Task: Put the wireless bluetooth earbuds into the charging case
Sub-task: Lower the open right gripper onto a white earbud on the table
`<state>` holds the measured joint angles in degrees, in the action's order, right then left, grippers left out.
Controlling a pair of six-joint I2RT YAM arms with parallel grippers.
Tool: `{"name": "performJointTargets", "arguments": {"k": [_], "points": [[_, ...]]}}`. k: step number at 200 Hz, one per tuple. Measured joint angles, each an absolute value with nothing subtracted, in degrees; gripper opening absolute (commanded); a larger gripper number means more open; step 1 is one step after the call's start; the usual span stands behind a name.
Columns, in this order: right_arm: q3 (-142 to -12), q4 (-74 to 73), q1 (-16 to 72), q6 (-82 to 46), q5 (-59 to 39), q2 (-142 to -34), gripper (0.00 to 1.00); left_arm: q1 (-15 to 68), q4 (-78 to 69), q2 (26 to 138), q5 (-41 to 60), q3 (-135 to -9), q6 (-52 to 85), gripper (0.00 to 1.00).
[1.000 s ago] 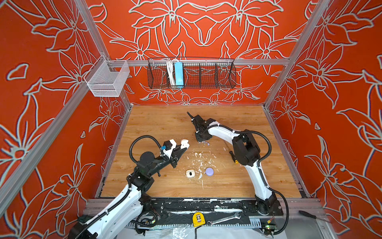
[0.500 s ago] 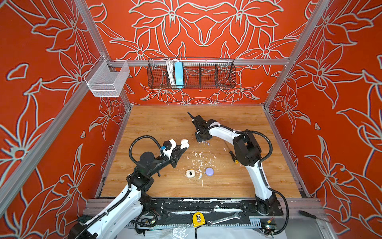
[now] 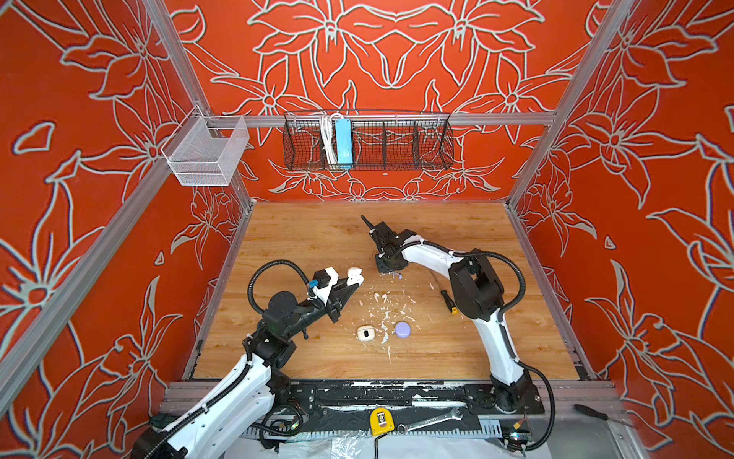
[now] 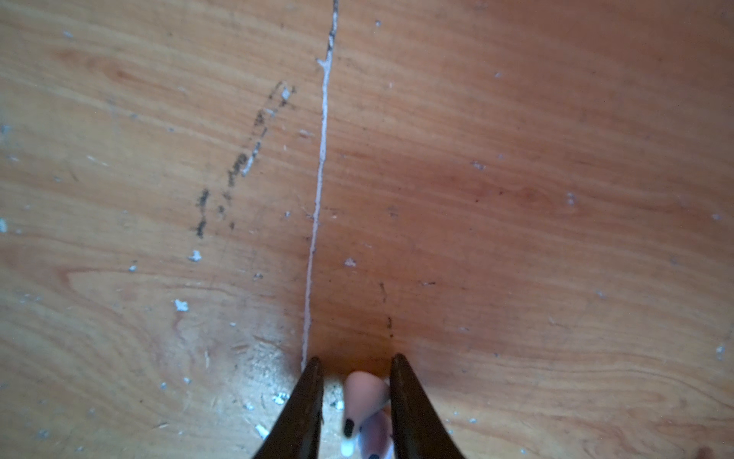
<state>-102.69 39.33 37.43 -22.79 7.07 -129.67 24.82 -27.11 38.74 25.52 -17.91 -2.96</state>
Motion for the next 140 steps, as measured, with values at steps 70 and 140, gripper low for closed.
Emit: {"name": "performJointTargets", "arguments": {"k": [70, 140], "points": [[-102.7, 39.4, 37.6, -23.0, 7.1, -129.7, 0.18, 24.8, -27.1, 38.7, 25.5, -17.9, -3.0, 0.00], [-101.1, 38.6, 37.6, -23.4, 6.9, -128.5, 0.17, 24.8, -27.1, 38.7, 25.5, -17.9, -2.9, 0.00]]}}
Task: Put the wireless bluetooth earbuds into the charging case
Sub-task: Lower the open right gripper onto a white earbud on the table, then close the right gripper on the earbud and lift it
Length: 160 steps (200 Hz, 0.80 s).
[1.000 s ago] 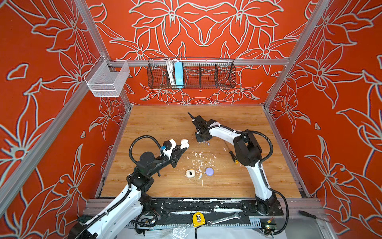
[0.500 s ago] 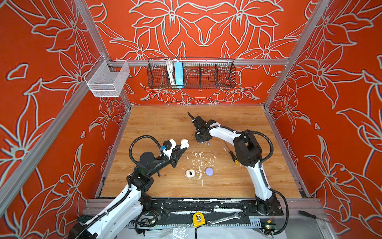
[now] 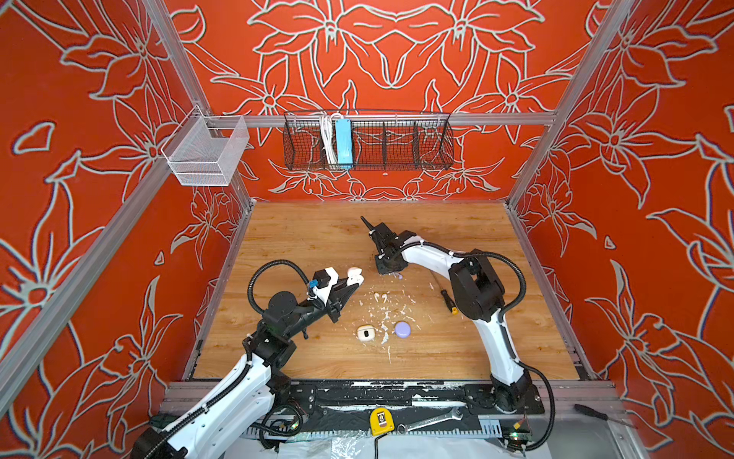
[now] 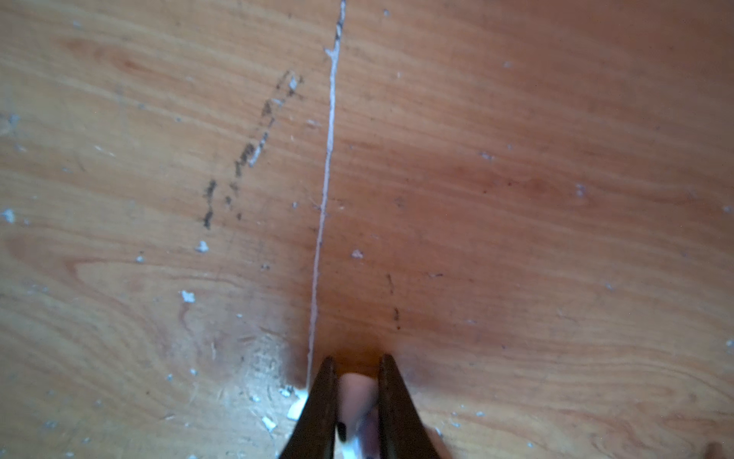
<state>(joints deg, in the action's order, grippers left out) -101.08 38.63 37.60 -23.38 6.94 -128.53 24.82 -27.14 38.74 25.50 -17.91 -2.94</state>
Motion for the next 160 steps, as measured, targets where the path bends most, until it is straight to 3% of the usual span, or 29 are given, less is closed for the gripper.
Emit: {"name": "performJointTargets", "arguments": {"k": [38, 96, 160], "points": [[-94.1, 36.3, 38.1, -24.7, 6.5, -121.8, 0.17, 24.8, -27.4, 38.9, 25.5, -17.9, -2.9, 0.00], [-83.7, 24.4, 42.0, -27.7, 7.1, -100.1, 0.16, 24.8, -29.7, 38.7, 25.1, -16.4, -1.4, 0.00], [-65.1, 3.7, 56.1, -27.2, 15.2, -76.1, 0.16, 24.8, -33.8, 38.0, 26.7, -14.8, 1.7, 0.00]]}}
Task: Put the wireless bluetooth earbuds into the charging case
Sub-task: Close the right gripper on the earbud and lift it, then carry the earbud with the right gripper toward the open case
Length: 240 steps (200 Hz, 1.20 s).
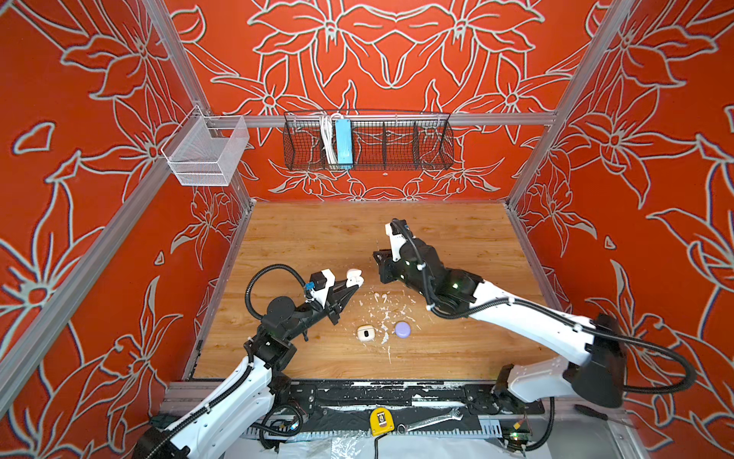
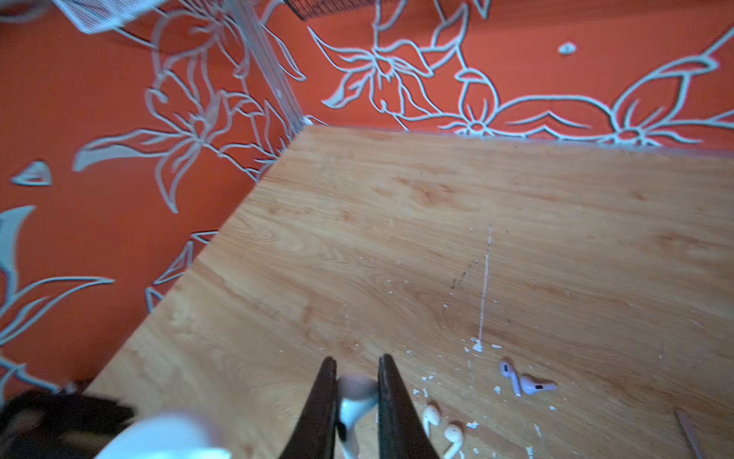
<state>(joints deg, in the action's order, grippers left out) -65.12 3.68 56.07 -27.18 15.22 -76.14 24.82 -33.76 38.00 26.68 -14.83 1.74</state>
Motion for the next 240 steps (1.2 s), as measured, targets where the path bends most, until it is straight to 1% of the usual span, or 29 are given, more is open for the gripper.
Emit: {"name": "performJointTargets", "arguments": {"k": [33, 67, 94, 146, 185, 240], "points": [[-58.2, -5.3, 60.2, -27.4, 19.2, -66.3, 0.15, 24.8, -36.7, 36.8, 27.4, -13.8, 2.9, 0.00], [-50.6, -14.3, 63.0, -30.4, 20.7, -62.0, 0.15, 24.8, -38.6, 35.7, 28.7, -13.0, 4.1, 0.00], [-47.5, -18.6, 64.9, -32.8, 21.6, -62.5, 0.15, 24.8, -39.6, 34.6, 29.7, -13.0, 4.9, 0.00], [-47.1, -26.8, 67.0, -36.7, 23.2, -65.3, 0.15, 24.8, -41.0, 34.1, 30.7, -13.0, 5.7, 0.00], [-48.2, -28.6, 70.3, -37.6, 24.5, -70.1, 0.15, 24.8, -41.0, 33.6, 30.7, -13.0, 5.9, 0.00], [-51.0, -29.3, 72.8, -37.5, 25.9, -73.4, 0.15, 24.9, -39.9, 30.9, 28.9, -13.0, 5.8, 0.00]]}}
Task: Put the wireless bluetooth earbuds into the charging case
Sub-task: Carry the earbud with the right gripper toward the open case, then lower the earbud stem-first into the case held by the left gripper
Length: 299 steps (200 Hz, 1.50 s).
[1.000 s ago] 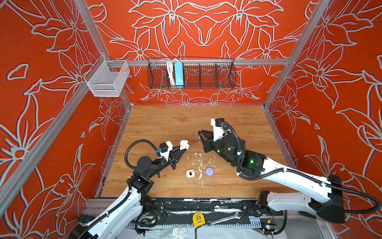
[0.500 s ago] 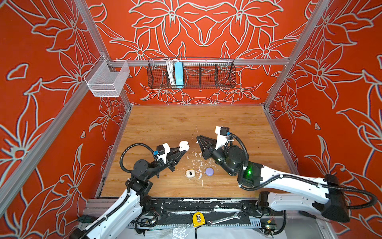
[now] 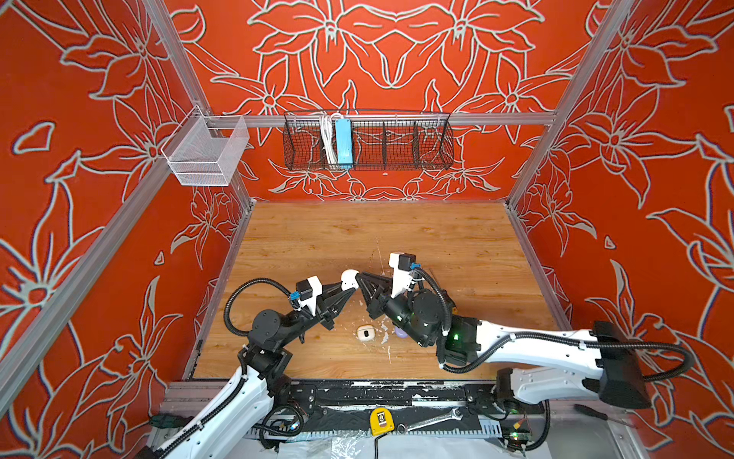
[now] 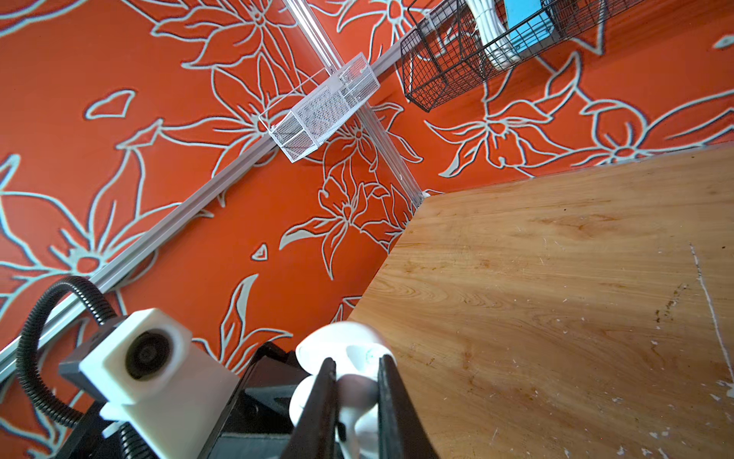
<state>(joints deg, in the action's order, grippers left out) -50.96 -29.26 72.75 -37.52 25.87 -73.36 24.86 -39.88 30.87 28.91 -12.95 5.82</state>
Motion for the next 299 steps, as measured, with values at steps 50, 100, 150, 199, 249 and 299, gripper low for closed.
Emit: {"name": "performJointTargets", "arguments": {"k": [50, 100, 150, 199, 249, 299], "points": [[-52.7, -29.2, 72.9, -35.9, 27.6, -73.5, 0.15, 24.9, -39.0, 30.3, 28.4, -13.0, 5.8, 0.00], [-53.6, -29.2, 72.9, -34.9, 29.3, -74.2, 0.15, 24.9, -38.6, 29.6, 28.4, -13.0, 5.8, 0.00], [-55.5, -28.8, 72.9, -34.9, 29.5, -76.9, 0.15, 25.1, -38.4, 29.5, 28.3, -13.0, 5.6, 0.00], [-55.5, -28.8, 72.9, -35.2, 29.6, -77.0, 0.15, 25.2, -38.0, 28.8, 28.0, -13.0, 5.3, 0.00], [-53.4, -28.6, 72.9, -37.0, 29.1, -76.7, 0.14, 25.2, -36.3, 28.4, 27.2, -12.9, 4.8, 0.00], [-52.3, -28.6, 72.9, -38.3, 28.2, -76.4, 0.14, 25.3, -35.6, 28.4, 27.3, -12.4, 4.3, 0.00]]}}
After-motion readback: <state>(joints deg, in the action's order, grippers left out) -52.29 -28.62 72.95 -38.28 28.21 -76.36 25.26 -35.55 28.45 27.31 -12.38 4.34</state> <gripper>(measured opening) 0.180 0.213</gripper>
